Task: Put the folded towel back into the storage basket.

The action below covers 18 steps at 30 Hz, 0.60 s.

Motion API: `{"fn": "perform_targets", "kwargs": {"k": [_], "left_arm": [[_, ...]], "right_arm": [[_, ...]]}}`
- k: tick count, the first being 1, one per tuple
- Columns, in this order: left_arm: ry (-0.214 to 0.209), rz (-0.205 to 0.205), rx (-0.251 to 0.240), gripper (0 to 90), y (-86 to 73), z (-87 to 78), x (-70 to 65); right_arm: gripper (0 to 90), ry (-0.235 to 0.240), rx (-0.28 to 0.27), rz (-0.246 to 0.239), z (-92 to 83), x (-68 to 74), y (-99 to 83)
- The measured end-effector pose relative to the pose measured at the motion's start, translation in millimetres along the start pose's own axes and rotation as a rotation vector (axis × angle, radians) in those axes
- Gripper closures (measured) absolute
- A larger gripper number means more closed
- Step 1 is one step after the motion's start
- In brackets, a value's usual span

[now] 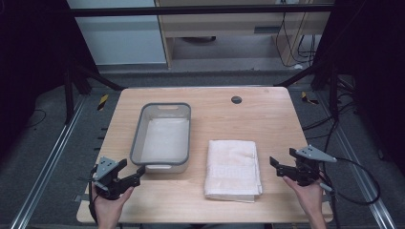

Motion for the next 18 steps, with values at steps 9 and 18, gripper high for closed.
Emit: {"fn": "perform_targets", "kwargs": {"k": [9,18], "left_arm": [[-0.035,0.034,0.006,24.2,12.9,9.5,-16.5],[-0.058,0.058,0.008,24.2,24.7,18.3,-28.5]], "right_arm": [[15.5,0.025,-0.026,0.013,-3.2,2.4,18.2],[14.5,0.039,-0.027,0.007,-1.9,8.1,34.9]]}}
Point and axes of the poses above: each handheld gripper's, and its own axes: z roughly forward along the jaws, y roughly out of its top, x roughly to its left, the point moved 4 cm from there along z, roughly forward along the jaws, and after that the axes turned 15 degrees about -y, right-handed, at the moved point
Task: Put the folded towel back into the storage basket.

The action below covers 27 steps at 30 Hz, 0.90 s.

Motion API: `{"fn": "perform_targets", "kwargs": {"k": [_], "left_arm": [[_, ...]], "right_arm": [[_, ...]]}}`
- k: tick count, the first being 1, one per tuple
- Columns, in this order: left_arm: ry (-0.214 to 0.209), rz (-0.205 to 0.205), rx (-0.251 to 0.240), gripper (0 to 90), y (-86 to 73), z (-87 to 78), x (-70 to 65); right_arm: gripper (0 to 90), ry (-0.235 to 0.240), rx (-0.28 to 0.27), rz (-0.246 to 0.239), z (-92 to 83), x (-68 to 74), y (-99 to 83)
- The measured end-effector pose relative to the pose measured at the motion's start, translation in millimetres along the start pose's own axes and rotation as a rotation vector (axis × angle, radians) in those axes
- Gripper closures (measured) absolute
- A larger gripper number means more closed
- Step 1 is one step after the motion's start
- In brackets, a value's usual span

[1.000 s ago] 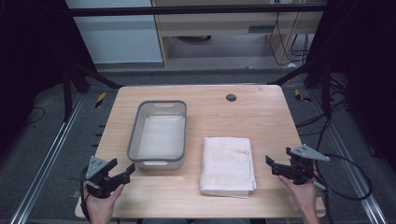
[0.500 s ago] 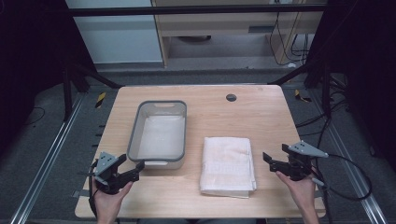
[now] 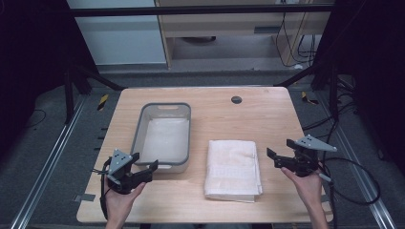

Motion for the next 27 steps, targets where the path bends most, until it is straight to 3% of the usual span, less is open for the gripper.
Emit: {"fn": "perform_targets", "kwargs": {"k": [14,27], "left_arm": [[-0.064,0.034,0.005,25.3,14.9,21.2,-25.1],[-0.127,0.060,0.024,25.6,18.4,50.3,-52.6]], "right_arm": [[17.7,0.030,-0.005,-0.013,5.4,15.6,20.8],[14.6,0.031,0.018,-0.024,20.1,25.5,18.5]]}}
Point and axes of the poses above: each handheld gripper's, and its own axes: z roughly forward along the jaws, y roughly out of its top, x roughly to its left, the point moved 4 cm from there along z, roughly forward along the jaws, and after that the axes turned 15 degrees about -y, right-handed, at the moved point
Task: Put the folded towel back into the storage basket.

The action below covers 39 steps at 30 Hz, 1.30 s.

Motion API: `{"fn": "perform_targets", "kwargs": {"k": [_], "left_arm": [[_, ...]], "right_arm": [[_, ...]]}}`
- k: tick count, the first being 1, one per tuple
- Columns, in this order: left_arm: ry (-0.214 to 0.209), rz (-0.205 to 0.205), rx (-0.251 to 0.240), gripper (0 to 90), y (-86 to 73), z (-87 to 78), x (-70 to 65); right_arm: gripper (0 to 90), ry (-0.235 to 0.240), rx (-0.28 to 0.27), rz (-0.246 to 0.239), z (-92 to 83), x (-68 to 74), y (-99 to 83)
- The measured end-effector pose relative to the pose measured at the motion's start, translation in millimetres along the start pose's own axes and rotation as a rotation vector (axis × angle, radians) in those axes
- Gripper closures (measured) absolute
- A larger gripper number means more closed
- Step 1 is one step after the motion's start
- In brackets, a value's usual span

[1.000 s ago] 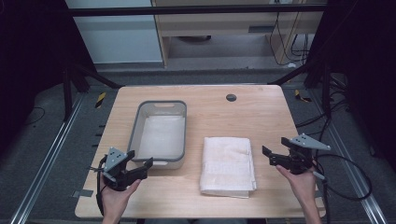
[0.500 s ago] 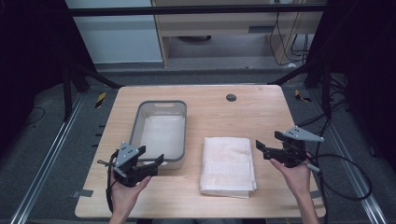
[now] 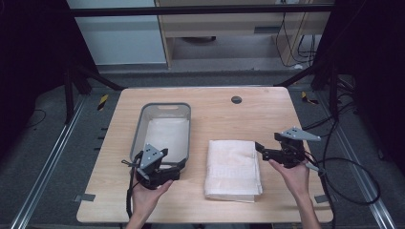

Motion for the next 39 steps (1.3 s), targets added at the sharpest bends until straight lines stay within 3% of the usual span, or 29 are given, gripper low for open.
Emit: {"fn": "perform_targets", "kwargs": {"k": [9,15,25,30,39], "left_arm": [[-0.049,0.040,0.056,26.0,-8.2,29.7,-19.9],[-0.067,0.062,0.067,26.9,-12.7,36.4,-30.9],[-0.102,0.058,0.114,28.4,-23.5,56.0,-40.9],[-0.130,0.027,0.139,30.4,-31.5,68.3,-42.7],[-0.118,0.032,0.188,31.3,-42.5,85.7,-43.1]], "right_arm": [[14.6,-0.011,0.007,-0.009,5.0,-1.4,-4.3],[15.4,0.012,0.023,-0.007,8.6,4.6,-7.5],[16.1,0.009,0.055,-0.025,14.5,11.0,-13.3],[16.6,0.009,0.064,-0.035,17.6,13.3,-16.0],[18.5,0.001,0.085,-0.060,28.4,17.6,-25.6]]}}
Point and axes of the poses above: each handheld gripper's, and its own axes: z roughly forward along the jaws, y roughly out of its top, x roughly to its left, the point moved 4 cm from there along z, roughly forward along the jaws, and after that the axes turned 15 degrees about -y, right-handed, at the moved point
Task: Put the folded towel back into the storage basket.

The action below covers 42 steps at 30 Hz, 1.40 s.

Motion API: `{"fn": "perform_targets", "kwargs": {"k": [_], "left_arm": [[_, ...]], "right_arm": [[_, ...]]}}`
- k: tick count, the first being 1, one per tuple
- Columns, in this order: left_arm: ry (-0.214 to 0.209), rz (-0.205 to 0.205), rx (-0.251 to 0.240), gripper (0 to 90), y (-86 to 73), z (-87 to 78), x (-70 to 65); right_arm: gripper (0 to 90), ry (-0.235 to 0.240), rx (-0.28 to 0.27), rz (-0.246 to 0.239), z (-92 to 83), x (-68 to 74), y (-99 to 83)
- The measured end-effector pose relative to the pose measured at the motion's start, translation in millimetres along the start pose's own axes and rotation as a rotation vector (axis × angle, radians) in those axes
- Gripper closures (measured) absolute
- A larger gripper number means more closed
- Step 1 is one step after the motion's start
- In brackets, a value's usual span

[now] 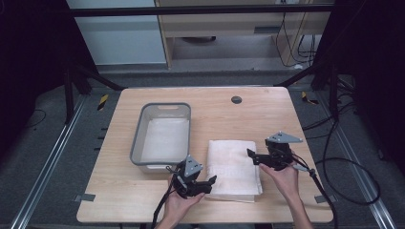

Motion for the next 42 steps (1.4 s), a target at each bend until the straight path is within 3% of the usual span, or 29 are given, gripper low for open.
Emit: {"fn": "perform_targets", "kwargs": {"k": [4,7,8,9,12,25,31,36,42], "left_arm": [[0.005,-0.011,0.010,31.2,-3.0,4.7,3.0],[0.001,-0.019,0.014,31.0,-4.8,7.8,4.5],[0.001,-0.023,0.019,30.4,-6.0,10.1,5.2],[0.001,-0.023,0.019,30.2,-6.0,10.1,5.2],[-0.008,-0.036,0.026,29.5,-8.2,14.7,5.8],[-0.019,-0.047,0.044,28.8,-16.8,26.0,6.4],[-0.039,-0.063,0.040,29.2,-20.7,30.3,7.2],[-0.058,-0.105,0.042,29.2,-22.0,32.9,9.0],[-0.065,-0.108,0.052,29.5,-22.6,34.7,9.8]], "right_arm": [[19.6,0.023,0.017,0.043,4.3,-3.9,-5.2],[20.2,0.001,0.022,0.013,8.6,-5.7,-8.7],[21.2,0.036,0.034,0.051,11.8,-5.4,-11.9],[21.2,0.041,0.043,0.059,13.3,-5.5,-13.2],[21.5,0.026,0.070,0.039,18.1,-5.9,-17.0],[23.9,0.039,0.122,-0.004,34.1,4.4,-28.4],[26.1,0.041,0.133,-0.005,37.6,7.1,-31.7],[27.2,0.041,0.148,-0.004,41.5,9.3,-35.0],[27.3,0.047,0.173,0.010,44.8,10.5,-37.1]]}}
Point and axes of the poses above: each handheld gripper's, and its own axes: z roughly forward along the jaws, y roughly out of its top, x roughly to its left, the point moved 4 cm from there along z, roughly forward along the jaws, and after that the axes turned 15 degrees about -y, right-handed, at the moved point
